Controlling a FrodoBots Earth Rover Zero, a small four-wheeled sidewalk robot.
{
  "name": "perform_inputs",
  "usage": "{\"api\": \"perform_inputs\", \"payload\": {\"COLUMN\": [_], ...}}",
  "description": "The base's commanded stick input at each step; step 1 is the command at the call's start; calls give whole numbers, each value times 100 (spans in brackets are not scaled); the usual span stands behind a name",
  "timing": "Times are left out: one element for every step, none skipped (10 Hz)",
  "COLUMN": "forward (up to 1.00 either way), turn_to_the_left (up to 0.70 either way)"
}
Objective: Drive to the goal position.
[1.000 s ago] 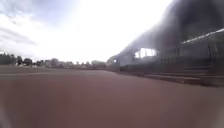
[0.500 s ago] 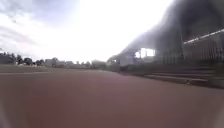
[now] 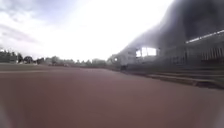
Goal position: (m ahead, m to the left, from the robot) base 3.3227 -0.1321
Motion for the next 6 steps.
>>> {"api": "perform_inputs", "payload": {"forward": [70, 70, 70, 70, 70, 70], "turn_to_the_left": [0, 0, 0, 0, 0, 0]}}
